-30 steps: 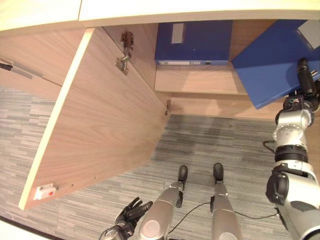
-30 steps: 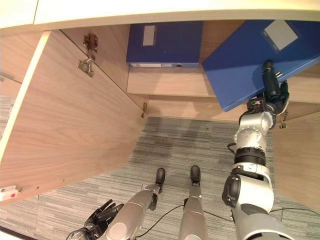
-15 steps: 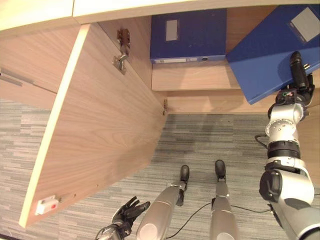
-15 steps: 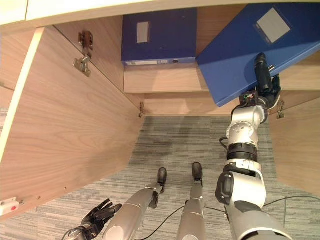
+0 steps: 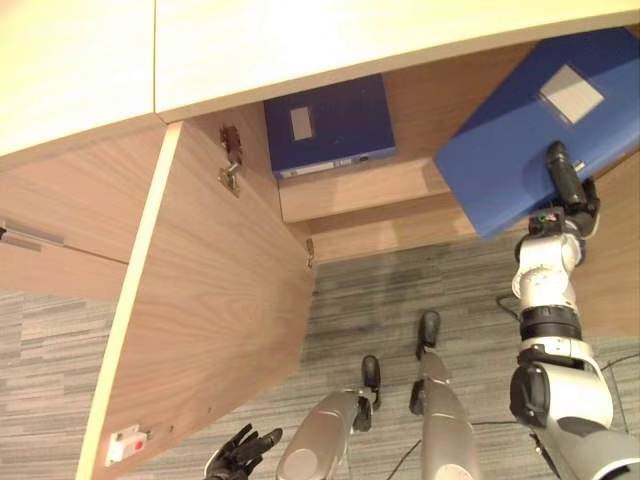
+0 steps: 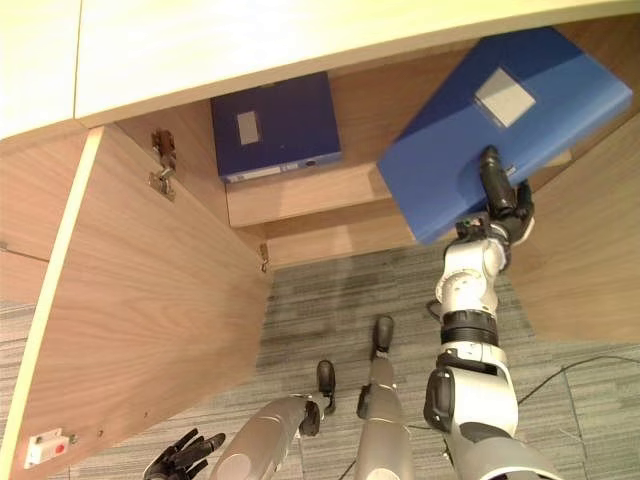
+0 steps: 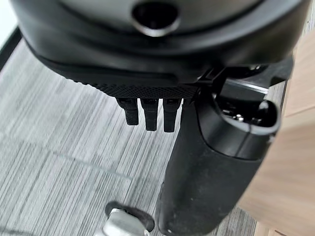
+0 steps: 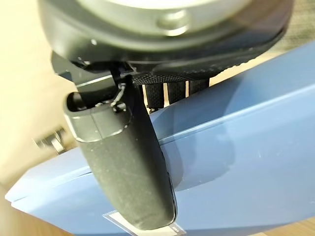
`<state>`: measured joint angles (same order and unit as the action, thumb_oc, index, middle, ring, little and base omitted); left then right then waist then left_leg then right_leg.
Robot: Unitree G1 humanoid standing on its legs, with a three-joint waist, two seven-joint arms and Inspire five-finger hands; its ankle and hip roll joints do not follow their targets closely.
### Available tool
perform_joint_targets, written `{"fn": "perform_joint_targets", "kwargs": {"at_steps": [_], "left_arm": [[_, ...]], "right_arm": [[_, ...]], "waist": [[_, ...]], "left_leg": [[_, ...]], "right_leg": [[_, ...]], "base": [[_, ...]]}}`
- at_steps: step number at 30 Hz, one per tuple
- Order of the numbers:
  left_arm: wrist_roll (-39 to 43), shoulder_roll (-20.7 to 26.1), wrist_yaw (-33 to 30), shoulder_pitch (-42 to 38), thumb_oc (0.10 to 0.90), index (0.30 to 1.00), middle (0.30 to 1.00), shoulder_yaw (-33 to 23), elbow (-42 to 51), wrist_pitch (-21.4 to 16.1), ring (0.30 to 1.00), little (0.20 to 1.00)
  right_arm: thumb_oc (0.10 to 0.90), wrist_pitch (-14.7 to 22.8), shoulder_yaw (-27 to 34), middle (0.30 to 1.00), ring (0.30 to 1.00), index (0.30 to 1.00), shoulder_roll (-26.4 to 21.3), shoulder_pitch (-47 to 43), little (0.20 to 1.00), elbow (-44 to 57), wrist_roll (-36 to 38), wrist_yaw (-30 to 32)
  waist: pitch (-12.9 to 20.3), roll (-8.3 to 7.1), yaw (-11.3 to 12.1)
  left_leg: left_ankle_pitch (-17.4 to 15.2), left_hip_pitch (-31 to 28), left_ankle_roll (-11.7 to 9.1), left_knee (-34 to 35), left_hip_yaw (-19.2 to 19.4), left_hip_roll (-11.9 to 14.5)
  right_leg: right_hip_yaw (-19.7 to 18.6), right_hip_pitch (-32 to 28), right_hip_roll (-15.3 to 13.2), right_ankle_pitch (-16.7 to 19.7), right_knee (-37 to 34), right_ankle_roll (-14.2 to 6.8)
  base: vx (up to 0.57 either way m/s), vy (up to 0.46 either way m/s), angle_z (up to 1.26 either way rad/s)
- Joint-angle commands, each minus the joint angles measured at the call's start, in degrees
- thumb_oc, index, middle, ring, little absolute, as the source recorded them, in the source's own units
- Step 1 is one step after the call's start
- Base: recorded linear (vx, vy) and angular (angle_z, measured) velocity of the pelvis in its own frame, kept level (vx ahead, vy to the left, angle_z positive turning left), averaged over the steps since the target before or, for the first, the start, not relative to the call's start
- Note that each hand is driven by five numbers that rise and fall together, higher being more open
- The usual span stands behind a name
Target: Put the empty folder in the office cabinet
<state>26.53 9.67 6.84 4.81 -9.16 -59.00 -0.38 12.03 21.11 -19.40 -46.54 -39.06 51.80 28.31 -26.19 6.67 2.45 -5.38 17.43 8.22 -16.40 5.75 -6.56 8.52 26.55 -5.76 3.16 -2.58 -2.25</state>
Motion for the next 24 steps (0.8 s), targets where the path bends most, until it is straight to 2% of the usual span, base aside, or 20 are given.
{"fn": "perform_joint_targets", "kwargs": {"at_steps": [1, 7, 10, 12, 15, 24], "left_arm": [[-1.21, 2.97, -1.51, 2.59, 0.8, 0.9, 0.9, 1.89, -1.15, -0.24, 0.9, 0.9], [-1.33, 2.42, -1.39, 2.71, 0.8, 0.9, 0.9, 1.53, 0.46, 0.03, 0.9, 0.9], [-1.43, 2.24, -1.23, 3.1, 0.8, 0.9, 0.9, 0.94, 1.3, 0.28, 0.9, 0.9], [-1.51, 2.15, -1.27, 3.11, 0.8, 0.9, 0.9, 0.81, 1.36, 0.21, 0.9, 0.9], [-1.78, 1.99, -1.39, 3.12, 0.8, 0.9, 0.9, 0.28, 1.25, 0.29, 0.9, 0.9], [-2.74, 0.66, -1.46, 4.08, 0.8, 0.9, 0.9, -0.1, 1.67, 0.2, 0.9, 0.9]], "right_arm": [[0.4, 6.03, -3.11, 0.3, 0.3, 0.3, -9.02, -10.15, 0.3, 4.61, -3.93, -2.16], [0.4, 6.37, -2.73, 0.3, 0.3, 0.3, -10.38, -10.62, 0.3, 5.93, -4.3, -1.84], [0.4, 6.4, -2.72, 0.3, 0.3, 0.3, -11.27, -11.15, 0.3, 5.68, -4.38, -1.81], [0.4, 6.44, -2.82, 0.3, 0.3, 0.3, -11.42, -11.32, 0.3, 5.44, -4.34, -1.91], [0.4, 6.73, -2.84, 0.3, 0.3, 0.3, -10.75, -11.33, 0.3, 6.05, -4.35, -1.84], [0.4, 7.66, -3.34, 0.3, 0.3, 0.3, -8.53, -11.43, 0.3, 8.52, -4.83, -1.01]], "waist": [[-0.83, 0.15, 1.15], [-0.69, 0.19, 0.17], [-0.52, 1.07, 0.02], [-0.5, 1.12, -0.09], [-0.23, 1.75, 0.05], [1.55, 1.92, 0.36]], "left_leg": [[-1.13, -5.62, -10.85, 3.53, -8.28, 2.45], [-0.16, -4.11, -10.87, 3.68, -8.37, 3.13], [0.05, -4.7, -10.82, 5.25, -8.61, 3.77], [0.53, -4.67, -10.79, 5.78, -8.67, 3.71], [0.51, -5.51, -10.7, 6.98, -8.77, 4.46], [1.64, -7.04, -10.11, 11.21, -8.87, 5.78]], "right_leg": [[-0.64, -2.57, 0.53, 3.78, 1.89, -0.05], [-1.8, -2.41, 0.25, 4.97, 1.91, 0.25], [-2.35, -2.99, 0.91, 4.52, 1.51, 0.36], [-2.5, -2.87, 0.8, 4.81, 1.37, 0.43], [-2.87, -3.54, 1.53, 4.13, 1.14, 0.49], [-3.48, -3.48, 2.43, 3.03, 1.6, 0.79]], "base": [[0.03, -0.05, 0.17], [0.07, -0.06, 0.29], [0.08, -0.027, -0.17], [0.05, -0.013, -0.09], [0.11, -0.025, -0.07], [0.11, -0.018, 0.01]]}}
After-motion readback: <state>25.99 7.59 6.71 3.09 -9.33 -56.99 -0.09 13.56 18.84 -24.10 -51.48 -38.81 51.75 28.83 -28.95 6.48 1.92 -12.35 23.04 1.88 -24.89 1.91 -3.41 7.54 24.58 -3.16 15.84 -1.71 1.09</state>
